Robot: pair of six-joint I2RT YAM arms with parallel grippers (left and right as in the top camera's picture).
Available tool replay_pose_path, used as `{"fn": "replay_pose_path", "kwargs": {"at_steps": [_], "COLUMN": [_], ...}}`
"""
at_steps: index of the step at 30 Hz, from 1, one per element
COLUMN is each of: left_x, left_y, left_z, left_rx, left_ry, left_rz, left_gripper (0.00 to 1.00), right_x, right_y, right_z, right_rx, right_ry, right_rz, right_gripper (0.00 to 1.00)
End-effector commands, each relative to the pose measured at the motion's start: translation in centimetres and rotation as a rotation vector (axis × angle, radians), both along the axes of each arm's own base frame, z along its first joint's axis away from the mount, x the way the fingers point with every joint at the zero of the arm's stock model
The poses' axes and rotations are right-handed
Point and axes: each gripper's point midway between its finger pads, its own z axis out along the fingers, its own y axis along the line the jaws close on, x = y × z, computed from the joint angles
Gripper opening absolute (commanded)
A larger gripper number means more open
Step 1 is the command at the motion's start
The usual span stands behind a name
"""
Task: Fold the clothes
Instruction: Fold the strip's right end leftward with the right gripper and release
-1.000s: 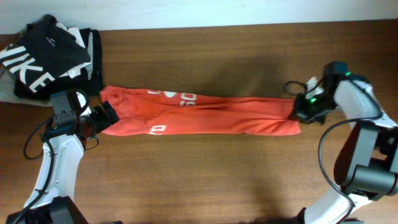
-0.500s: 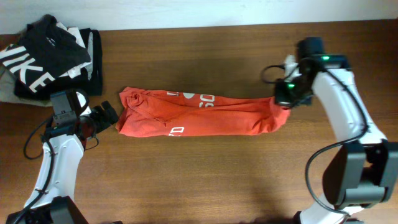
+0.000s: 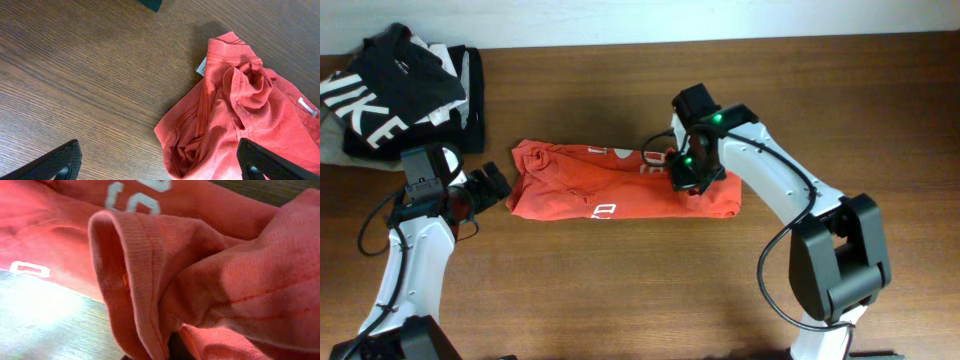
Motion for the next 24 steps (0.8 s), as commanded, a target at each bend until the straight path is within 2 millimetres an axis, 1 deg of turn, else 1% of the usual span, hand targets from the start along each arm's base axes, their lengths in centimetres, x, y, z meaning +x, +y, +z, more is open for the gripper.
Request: {"fn": "replay_pose_path", "kwargs": {"at_steps": [1,2,3,4,7,9,11,13,14,16,17,18,19,21,22,24], "left_x": [0.1,0.1,0.1,0.1,0.1,0.1,0.1,0.1,0.1,0.1,0.1,0.1,0.2,0.5,0.8,1.6], "left_y": [-0.1,-0.1,-0.1,-0.1,-0.1,-0.1,-0.1,-0.1,-0.1,-0.1,-0.1,-0.1,-0.1,-0.7,-0.9,-1.0], "left_z": [0.0,0.0,0.0,0.0,0.0,0.0,0.0,0.0,0.0,0.0,0.0,0.0,0.0,0.2,0.4,1.0], "left_rx": [-0.007,-0.007,-0.007,-0.007,-0.007,-0.007,-0.007,-0.007,-0.007,-0.007,-0.007,-0.007,-0.007,-0.034,-0.046,-0.033], "left_ry": [-0.002,-0.002,-0.002,-0.002,-0.002,-0.002,-0.002,-0.002,-0.002,-0.002,-0.002,-0.002,-0.005,-0.022,-0.038,-0.08], "left_rz": [-0.008,-0.008,-0.008,-0.008,-0.008,-0.008,-0.008,-0.008,-0.008,-0.008,-0.008,-0.008,-0.008,-0.028,-0.039,-0.069], "left_gripper": [0.99,0.99,0.99,0.99,0.99,0.99,0.99,0.99,0.99,0.99,0.99,0.99,0.99,0.99,0.99,0.99], "right_x": [-0.1,-0.3,-0.3,-0.4,-0.6,-0.4,-0.1,0.4,0.7,2.1,2.8,4.0,4.9,5.9,6.1,6.2], "right_y": [1.7,1.9,2.1,2.4,4.1,4.2,3.1,1.5,0.5,-2.7,-4.4,-7.2,-9.6,-14.1,-16.3,-21.2], "right_z": [0.0,-0.5,-0.7,-1.0,-0.8,-0.6,0.0,1.0,1.7,3.2,3.7,4.3,4.5,4.5,4.5,4.5], "right_rx": [0.023,0.02,0.023,0.029,0.094,0.102,0.091,0.082,0.077,0.077,0.077,0.08,0.085,0.087,0.087,0.089], "right_ry": [0.001,0.01,0.019,0.027,0.03,0.024,0.038,0.058,0.068,0.074,0.072,0.06,0.048,0.036,0.031,0.027], "right_rz": [0.008,0.008,0.0,0.001,0.026,0.025,0.0,-0.037,-0.063,-0.146,-0.19,-0.261,-0.321,-0.428,-0.478,-0.595], "right_gripper": [0.08,0.14,0.29,0.5,0.5,0.5,0.52,0.53,0.58,0.73,0.94,0.99,0.99,0.99,0.99,0.99]}}
